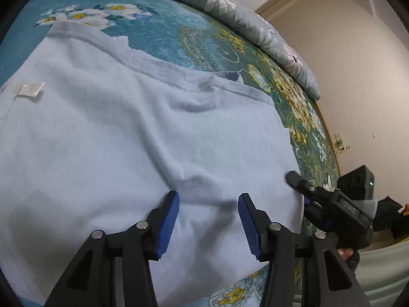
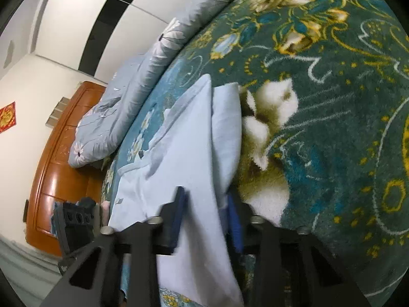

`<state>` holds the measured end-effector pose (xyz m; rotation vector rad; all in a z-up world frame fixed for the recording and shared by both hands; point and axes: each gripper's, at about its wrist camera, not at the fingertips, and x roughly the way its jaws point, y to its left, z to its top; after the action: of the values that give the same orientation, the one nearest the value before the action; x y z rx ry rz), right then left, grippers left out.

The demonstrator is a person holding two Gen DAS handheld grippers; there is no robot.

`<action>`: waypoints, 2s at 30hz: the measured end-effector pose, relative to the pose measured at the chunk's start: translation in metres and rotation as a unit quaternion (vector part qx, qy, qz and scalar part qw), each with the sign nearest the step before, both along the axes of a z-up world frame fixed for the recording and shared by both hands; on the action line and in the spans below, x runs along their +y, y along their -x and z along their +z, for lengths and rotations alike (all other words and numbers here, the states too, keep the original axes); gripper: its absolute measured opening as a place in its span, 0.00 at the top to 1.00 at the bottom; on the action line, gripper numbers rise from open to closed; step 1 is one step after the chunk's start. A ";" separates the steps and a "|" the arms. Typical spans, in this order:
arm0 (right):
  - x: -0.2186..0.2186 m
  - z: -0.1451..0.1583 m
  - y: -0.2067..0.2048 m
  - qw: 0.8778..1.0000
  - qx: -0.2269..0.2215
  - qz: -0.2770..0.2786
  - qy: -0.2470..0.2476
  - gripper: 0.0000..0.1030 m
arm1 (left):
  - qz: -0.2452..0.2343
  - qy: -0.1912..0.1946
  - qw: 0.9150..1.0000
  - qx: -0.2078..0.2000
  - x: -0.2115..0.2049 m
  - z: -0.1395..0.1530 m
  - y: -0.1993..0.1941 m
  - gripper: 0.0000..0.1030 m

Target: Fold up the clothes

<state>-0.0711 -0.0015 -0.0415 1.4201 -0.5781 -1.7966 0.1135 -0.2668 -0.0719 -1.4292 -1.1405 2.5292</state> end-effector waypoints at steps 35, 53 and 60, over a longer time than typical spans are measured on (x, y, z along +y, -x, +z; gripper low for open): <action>-0.299 0.068 -0.170 0.924 0.191 0.221 -0.247 0.86 | 0.234 -0.088 0.968 0.023 -0.147 -0.014 -0.255 0.42; -0.166 0.108 -0.137 0.976 0.133 0.153 -0.076 0.65 | 0.111 -0.126 0.982 0.089 -0.091 0.036 -0.133 0.30; -0.124 0.088 -0.119 0.985 0.101 0.122 -0.075 0.65 | 0.124 -0.042 0.988 0.085 -0.083 0.036 -0.120 0.87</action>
<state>0.0479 -0.1257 0.0463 1.3222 -0.1583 -1.7867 0.2335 -0.3499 -0.0363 -1.0881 -1.4532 2.6608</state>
